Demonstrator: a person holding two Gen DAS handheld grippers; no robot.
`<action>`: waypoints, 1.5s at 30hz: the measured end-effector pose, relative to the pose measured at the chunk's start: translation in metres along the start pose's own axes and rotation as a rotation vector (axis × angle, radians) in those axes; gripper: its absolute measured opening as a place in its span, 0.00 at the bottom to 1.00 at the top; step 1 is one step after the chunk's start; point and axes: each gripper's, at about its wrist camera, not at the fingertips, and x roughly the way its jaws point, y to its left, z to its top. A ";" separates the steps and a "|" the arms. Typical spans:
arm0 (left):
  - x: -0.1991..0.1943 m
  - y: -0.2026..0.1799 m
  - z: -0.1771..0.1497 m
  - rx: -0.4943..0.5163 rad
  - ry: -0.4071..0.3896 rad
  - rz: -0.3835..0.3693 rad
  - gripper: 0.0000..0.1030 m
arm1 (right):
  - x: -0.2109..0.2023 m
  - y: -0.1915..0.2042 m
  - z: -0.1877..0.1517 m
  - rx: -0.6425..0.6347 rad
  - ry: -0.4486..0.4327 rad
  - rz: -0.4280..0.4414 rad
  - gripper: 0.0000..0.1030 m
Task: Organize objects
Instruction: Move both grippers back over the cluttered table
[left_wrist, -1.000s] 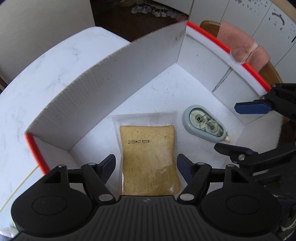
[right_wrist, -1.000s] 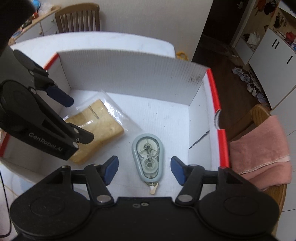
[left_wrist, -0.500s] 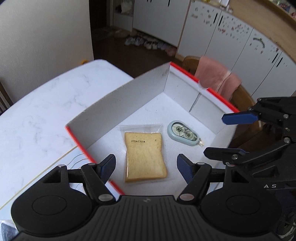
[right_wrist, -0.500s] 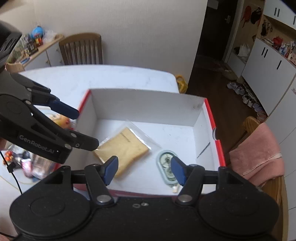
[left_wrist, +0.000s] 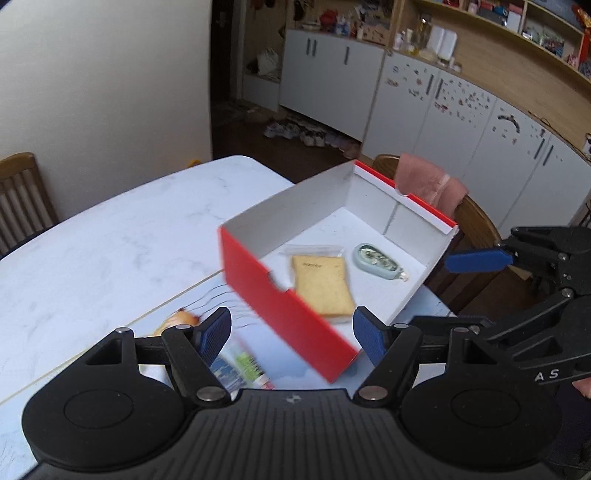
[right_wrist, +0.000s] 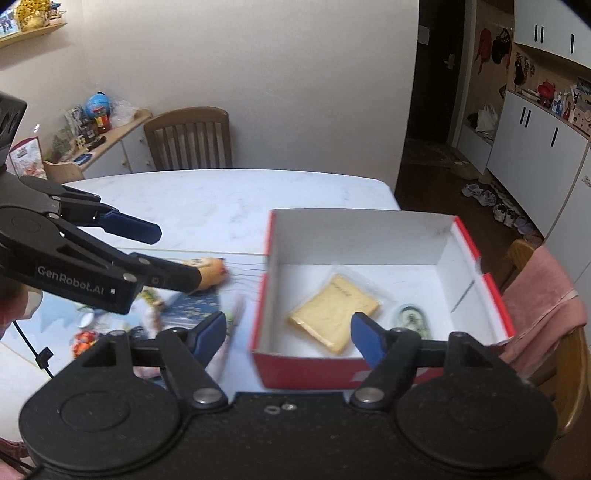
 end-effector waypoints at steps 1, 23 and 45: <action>-0.006 0.004 -0.005 -0.003 -0.008 0.006 0.70 | -0.001 0.006 -0.002 0.005 -0.003 0.006 0.74; -0.073 0.111 -0.113 -0.157 -0.098 0.152 0.99 | 0.019 0.123 -0.042 -0.029 -0.011 0.051 0.88; -0.015 0.203 -0.155 -0.050 -0.056 0.237 0.99 | 0.081 0.128 -0.061 0.018 0.042 -0.040 0.84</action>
